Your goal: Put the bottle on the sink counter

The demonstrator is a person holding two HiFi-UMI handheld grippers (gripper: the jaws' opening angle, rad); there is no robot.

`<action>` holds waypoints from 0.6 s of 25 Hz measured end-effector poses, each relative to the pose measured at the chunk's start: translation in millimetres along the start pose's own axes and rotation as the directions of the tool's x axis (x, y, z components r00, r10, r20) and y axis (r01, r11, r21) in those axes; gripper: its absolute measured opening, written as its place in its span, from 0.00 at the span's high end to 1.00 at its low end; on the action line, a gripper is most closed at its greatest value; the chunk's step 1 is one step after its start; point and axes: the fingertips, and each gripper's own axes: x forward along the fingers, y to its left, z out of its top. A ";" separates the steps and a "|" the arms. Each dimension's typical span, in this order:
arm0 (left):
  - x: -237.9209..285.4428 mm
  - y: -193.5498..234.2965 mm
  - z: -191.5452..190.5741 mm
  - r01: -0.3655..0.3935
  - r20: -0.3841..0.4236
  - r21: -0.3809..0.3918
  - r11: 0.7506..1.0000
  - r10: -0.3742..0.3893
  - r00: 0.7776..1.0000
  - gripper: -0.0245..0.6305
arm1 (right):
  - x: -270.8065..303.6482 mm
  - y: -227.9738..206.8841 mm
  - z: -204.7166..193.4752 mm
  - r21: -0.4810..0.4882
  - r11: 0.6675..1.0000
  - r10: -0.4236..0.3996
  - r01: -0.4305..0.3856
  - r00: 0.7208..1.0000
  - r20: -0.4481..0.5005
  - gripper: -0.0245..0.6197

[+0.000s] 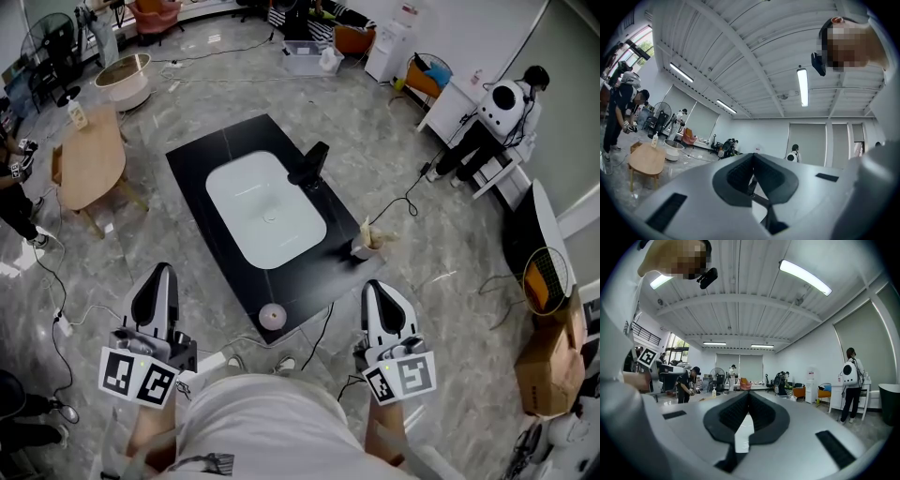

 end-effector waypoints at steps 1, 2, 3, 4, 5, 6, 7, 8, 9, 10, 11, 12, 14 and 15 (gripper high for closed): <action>-1.1 0.6 -0.3 -0.001 -0.001 0.000 1.000 0.001 1.000 0.94 | 0.5 1.6 -0.6 0.001 1.000 0.002 -0.002 1.000 0.000 0.95; -2.2 1.2 -0.6 -0.001 -0.001 0.000 1.000 0.001 1.000 0.94 | 1.0 3.2 -1.2 0.002 1.000 0.004 -0.004 1.000 0.000 0.95; -3.5 1.9 -0.6 -0.002 -0.002 0.001 1.000 0.002 1.000 0.94 | 1.4 5.0 -1.6 0.001 1.000 0.007 -0.007 1.000 0.000 0.95; -5.0 2.6 -0.2 -0.003 -0.002 0.001 1.000 0.003 1.000 0.94 | 1.8 7.1 -1.8 -0.005 1.000 0.009 -0.009 1.000 -0.002 0.95; -6.4 3.3 0.6 -0.004 -0.003 0.001 1.000 0.004 1.000 0.94 | 2.2 9.6 -1.7 -0.017 1.000 0.011 -0.011 1.000 -0.004 0.95; -7.9 4.1 1.8 -0.004 -0.003 0.001 1.000 0.004 1.000 0.94 | 2.5 12.2 -1.4 -0.033 0.999 0.012 -0.012 1.000 -0.008 0.95; -9.3 4.9 3.2 -0.005 -0.003 0.001 1.000 0.005 1.000 0.94 | 2.7 14.9 -0.9 -0.045 0.999 0.013 -0.013 1.000 -0.011 0.95; -10.7 5.7 4.6 -0.006 -0.003 0.001 1.000 0.006 1.000 0.94 | 2.8 17.2 -0.2 -0.051 0.999 0.014 -0.015 1.000 -0.013 0.95; -12.1 6.5 5.7 -0.007 -0.002 0.001 1.000 0.007 1.000 0.94 | 2.8 19.2 0.3 -0.051 0.999 0.015 -0.015 1.000 -0.012 0.95; -13.3 7.3 6.6 -0.007 -0.002 0.002 1.000 0.007 1.000 0.94 | 2.6 20.9 0.6 -0.049 0.999 0.015 -0.015 1.000 -0.012 0.95; -14.5 7.8 7.2 -0.006 0.000 0.002 1.000 0.006 1.000 0.94 | 2.3 22.3 0.4 -0.047 0.999 0.015 -0.016 1.000 -0.011 0.95; -15.8 8.2 7.5 -0.004 0.001 0.002 1.000 0.004 1.000 0.94 | 1.9 23.9 0.0 -0.045 0.999 0.015 -0.016 1.000 -0.010 0.95; -19.5 9.0 7.5 -0.001 0.000 0.002 1.000 0.001 1.000 0.94 | 0.6 27.2 -0.7 -0.041 0.999 0.014 -0.015 1.000 -0.008 0.95; -21.7 9.6 7.6 0.000 -0.001 0.003 1.000 0.000 1.000 0.94 | 0.1 29.0 -0.7 -0.040 0.999 0.014 -0.014 1.000 -0.006 0.95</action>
